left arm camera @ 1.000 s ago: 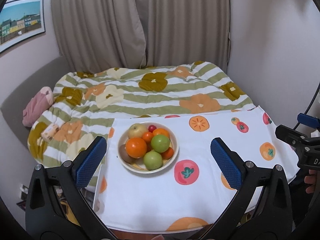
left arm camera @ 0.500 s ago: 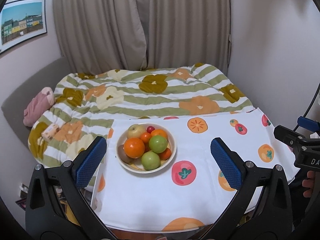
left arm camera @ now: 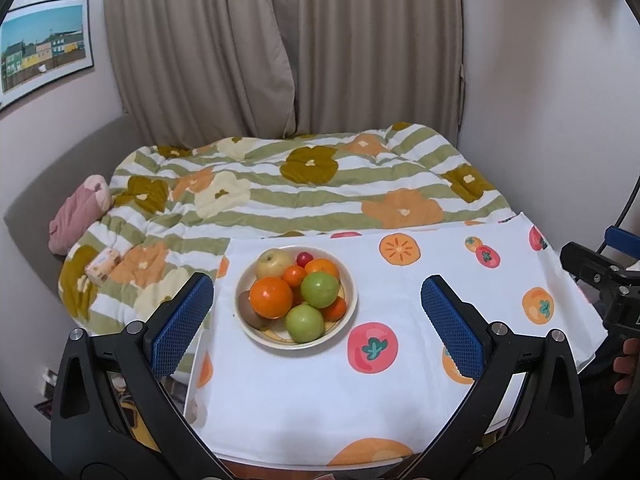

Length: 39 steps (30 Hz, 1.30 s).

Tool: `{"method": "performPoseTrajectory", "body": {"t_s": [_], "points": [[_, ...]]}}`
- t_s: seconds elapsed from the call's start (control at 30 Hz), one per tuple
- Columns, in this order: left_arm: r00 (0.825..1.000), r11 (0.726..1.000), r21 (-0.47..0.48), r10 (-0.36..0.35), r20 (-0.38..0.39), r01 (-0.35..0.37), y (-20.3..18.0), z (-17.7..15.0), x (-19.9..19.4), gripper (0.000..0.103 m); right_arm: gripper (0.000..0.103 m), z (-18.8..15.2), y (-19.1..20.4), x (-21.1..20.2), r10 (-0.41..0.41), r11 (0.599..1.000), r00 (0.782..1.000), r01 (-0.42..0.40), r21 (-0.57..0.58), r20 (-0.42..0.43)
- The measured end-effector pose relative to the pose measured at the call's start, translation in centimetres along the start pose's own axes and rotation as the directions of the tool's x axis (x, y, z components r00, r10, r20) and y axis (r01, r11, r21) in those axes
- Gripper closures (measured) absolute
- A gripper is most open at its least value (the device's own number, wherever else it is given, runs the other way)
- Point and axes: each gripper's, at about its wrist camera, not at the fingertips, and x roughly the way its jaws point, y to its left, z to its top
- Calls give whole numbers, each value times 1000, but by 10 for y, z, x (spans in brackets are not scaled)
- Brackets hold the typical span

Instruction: Organize fruits

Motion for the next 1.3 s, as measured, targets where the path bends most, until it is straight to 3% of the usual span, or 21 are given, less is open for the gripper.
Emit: {"method": "performPoseTrajectory", "body": {"t_s": [0.63,1.3], "points": [[1000,1000,-12,5,-18,-5,5,-1,5,0,0,7,0,1,-22,1000,1000,22,-6,16],[998,999,5,47,29,-47,1,-3,-6,0,0,10,1,1,-19,1000,1000,20,-3,22]]}}
